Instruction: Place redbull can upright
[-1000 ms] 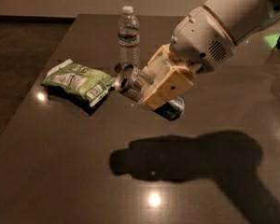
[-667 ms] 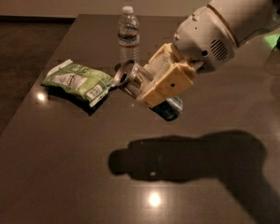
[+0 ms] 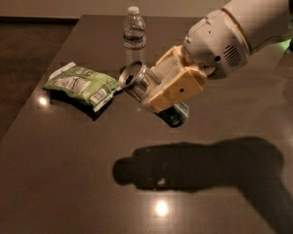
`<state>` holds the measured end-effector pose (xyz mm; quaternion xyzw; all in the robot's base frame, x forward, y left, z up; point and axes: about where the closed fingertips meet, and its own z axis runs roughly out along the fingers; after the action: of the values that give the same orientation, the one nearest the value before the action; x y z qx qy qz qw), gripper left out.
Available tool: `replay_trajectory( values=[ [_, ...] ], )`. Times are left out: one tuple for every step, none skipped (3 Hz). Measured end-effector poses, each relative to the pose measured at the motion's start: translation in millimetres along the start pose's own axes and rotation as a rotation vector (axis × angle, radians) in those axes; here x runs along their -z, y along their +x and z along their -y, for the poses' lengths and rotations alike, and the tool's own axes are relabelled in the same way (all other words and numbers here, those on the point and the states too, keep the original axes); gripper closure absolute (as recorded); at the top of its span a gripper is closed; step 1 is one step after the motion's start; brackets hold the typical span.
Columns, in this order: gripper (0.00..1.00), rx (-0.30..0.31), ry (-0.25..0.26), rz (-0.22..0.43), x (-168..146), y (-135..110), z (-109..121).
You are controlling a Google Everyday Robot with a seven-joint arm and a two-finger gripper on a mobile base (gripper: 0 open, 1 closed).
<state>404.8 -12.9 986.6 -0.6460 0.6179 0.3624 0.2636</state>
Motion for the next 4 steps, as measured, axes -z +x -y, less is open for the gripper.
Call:
replay_trajectory(
  values=[
    [1.0, 0.019, -0.004, 0.086, -3, 5, -5],
    [1.0, 0.038, 0.004, 0.141, -6, 19, -7],
    [1.0, 0.045, 0.012, 0.166, -8, 29, -8],
    [1.0, 0.03, 0.074, 0.193, -7, 45, -8]
  ],
)
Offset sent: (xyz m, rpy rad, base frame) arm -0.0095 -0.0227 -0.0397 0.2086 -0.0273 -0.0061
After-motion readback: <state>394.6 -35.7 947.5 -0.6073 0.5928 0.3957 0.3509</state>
